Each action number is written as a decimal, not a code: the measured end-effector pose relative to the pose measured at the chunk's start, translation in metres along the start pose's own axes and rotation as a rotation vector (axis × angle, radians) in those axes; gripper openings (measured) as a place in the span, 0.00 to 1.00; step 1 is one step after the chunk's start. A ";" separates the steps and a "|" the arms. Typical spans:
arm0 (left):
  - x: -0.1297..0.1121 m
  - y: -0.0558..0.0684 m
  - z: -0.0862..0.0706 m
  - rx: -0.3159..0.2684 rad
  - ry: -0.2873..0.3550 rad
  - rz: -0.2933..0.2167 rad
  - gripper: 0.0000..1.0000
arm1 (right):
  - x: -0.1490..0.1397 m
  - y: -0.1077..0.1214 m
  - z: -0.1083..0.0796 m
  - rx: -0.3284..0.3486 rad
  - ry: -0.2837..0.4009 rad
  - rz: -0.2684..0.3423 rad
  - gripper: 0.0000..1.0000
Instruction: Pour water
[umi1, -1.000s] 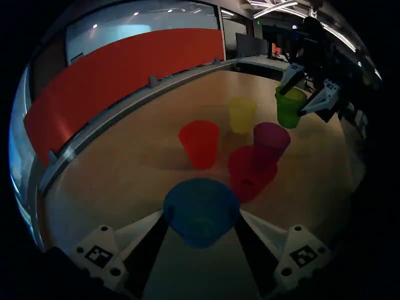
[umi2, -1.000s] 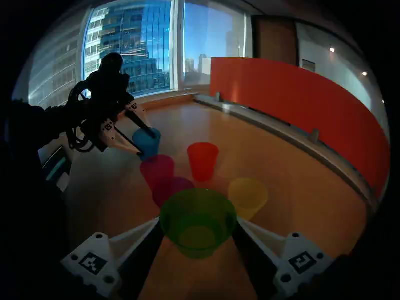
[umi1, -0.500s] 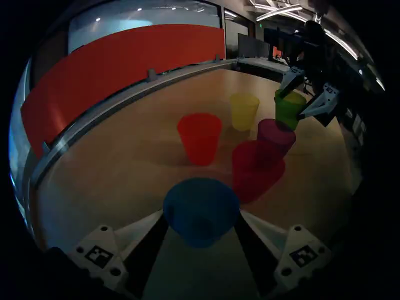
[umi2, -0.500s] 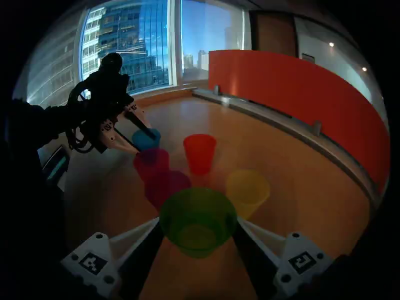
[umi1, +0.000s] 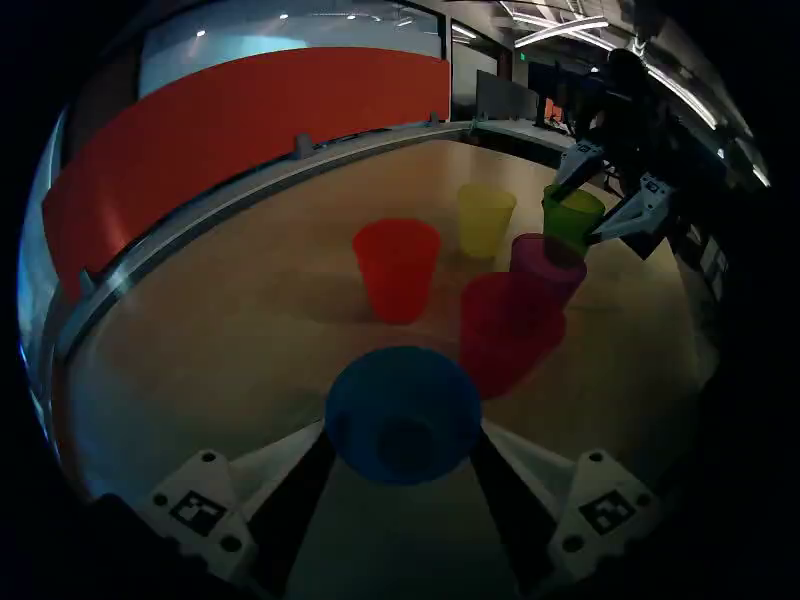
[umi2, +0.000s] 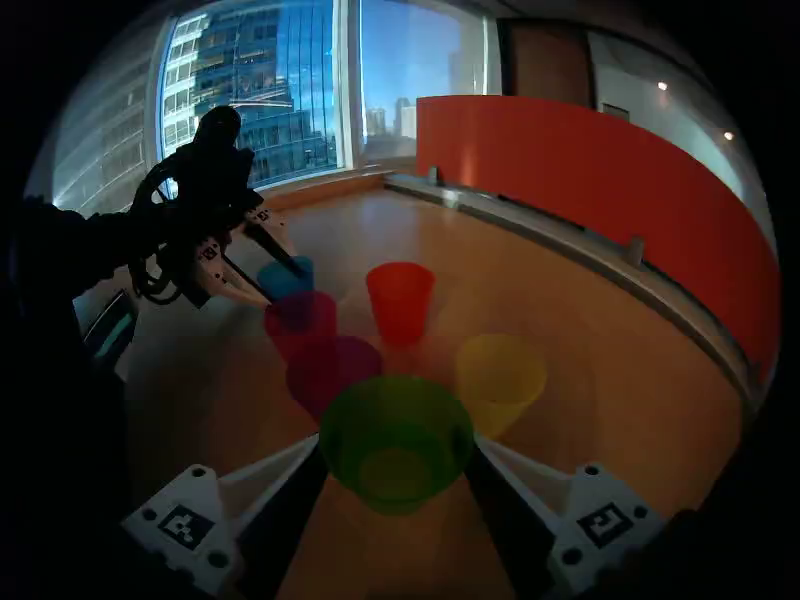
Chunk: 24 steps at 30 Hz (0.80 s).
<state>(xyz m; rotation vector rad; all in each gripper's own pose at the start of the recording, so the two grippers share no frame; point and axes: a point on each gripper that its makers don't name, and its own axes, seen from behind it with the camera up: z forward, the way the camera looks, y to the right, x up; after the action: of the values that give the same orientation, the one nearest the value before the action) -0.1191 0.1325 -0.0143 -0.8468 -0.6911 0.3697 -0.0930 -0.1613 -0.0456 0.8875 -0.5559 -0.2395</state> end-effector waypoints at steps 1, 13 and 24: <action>0.000 0.000 0.000 -0.001 0.000 -0.001 0.86 | 0.000 0.000 0.000 0.000 0.000 0.000 0.90; -0.009 -0.001 0.000 -0.003 -0.036 -0.013 0.91 | -0.003 0.000 0.001 -0.003 -0.002 0.004 0.90; -0.031 0.001 -0.013 0.017 -0.079 0.006 0.91 | -0.013 0.001 0.010 -0.006 -0.007 0.015 0.90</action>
<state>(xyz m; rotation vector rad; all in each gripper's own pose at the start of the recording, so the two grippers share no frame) -0.1327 0.1084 -0.0334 -0.8213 -0.7575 0.4154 -0.1098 -0.1619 -0.0448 0.8771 -0.5680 -0.2305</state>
